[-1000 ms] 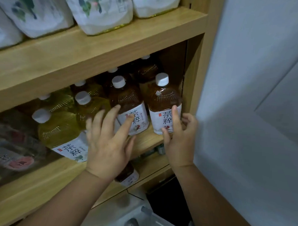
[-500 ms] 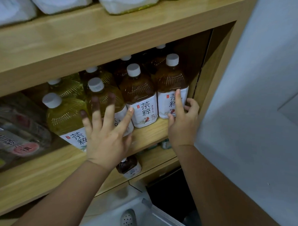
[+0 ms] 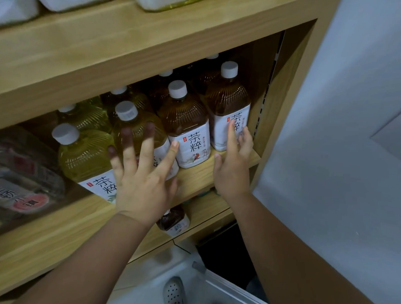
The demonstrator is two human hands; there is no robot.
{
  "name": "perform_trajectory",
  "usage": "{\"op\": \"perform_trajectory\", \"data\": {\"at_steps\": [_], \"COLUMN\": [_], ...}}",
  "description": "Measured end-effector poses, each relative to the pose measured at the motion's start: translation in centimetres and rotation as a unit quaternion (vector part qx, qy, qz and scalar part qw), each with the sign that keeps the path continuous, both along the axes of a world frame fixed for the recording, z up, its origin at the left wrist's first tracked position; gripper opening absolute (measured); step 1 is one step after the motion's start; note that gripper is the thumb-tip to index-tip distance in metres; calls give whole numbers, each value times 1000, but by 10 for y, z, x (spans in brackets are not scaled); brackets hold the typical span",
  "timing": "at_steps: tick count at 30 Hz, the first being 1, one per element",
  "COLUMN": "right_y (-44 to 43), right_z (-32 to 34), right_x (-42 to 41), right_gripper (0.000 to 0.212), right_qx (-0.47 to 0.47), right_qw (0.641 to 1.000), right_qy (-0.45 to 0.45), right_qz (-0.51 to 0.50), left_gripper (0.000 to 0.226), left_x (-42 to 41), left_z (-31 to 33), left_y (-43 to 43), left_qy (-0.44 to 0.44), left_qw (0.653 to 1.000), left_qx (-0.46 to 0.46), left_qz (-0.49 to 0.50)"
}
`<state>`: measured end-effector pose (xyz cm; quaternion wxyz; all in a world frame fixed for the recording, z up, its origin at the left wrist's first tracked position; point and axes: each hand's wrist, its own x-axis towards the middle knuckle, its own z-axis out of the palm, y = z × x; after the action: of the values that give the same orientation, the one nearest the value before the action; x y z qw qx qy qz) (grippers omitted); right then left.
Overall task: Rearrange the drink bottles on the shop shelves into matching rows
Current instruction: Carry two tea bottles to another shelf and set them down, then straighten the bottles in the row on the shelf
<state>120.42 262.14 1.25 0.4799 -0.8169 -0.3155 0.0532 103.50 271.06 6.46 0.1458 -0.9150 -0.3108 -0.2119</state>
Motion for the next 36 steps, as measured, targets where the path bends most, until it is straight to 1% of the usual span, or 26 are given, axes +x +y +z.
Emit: {"op": "perform_trajectory", "data": {"at_steps": [5, 9, 11, 13, 15, 18, 21, 24, 26, 29, 33, 36], "right_y": [-8, -25, -39, -55, -72, -93, -105, -103, -94, -71, -36, -16], "right_z": [7, 14, 10, -1, -17, -46, -74, -95, -107, -124, -139, -146], "right_x": [5, 2, -6, -17, -28, -42, -56, -69, -77, -87, -91, -92], "right_gripper": [86, 85, 79, 71, 62, 53, 48, 50, 52, 53, 61, 62], "right_qx": [-10, -51, -58, -60, -61, -69, -110, -166, -193, -205, -213, -223], "right_qw": [999, 994, 994, 995, 995, 994, 988, 973, 962, 951, 946, 938], "right_qy": [29, 47, 29, -13, -46, -45, -27, 12, 36, 63, 76, 98], "right_qz": [43, 87, 91, 76, 62, 75, 109, 157, 192, 222, 234, 245], "left_gripper": [90, 92, 90, 82, 67, 47, 46, 53, 57, 67, 84, 84], "left_x": [-2, -3, -7, -19, -40, -80, -116, -136, -138, -131, -116, -105], "left_z": [0, 8, 11, 6, -11, -53, -98, -133, -148, -166, -194, -210], "left_y": [1, -4, -8, -18, -35, -62, -79, -84, -77, -58, -29, -16], "left_qy": [14, 21, 20, 7, -15, -51, -49, -45, -52, -68, -83, -122], "left_qw": [1000, 999, 999, 999, 998, 994, 985, 962, 938, 897, 859, 834], "left_qx": [-2, -26, -29, -36, -41, -77, -166, -268, -334, -418, -488, -524], "left_qz": [0, -6, -11, -26, -51, -63, -25, 36, 79, 123, 128, 125]}}
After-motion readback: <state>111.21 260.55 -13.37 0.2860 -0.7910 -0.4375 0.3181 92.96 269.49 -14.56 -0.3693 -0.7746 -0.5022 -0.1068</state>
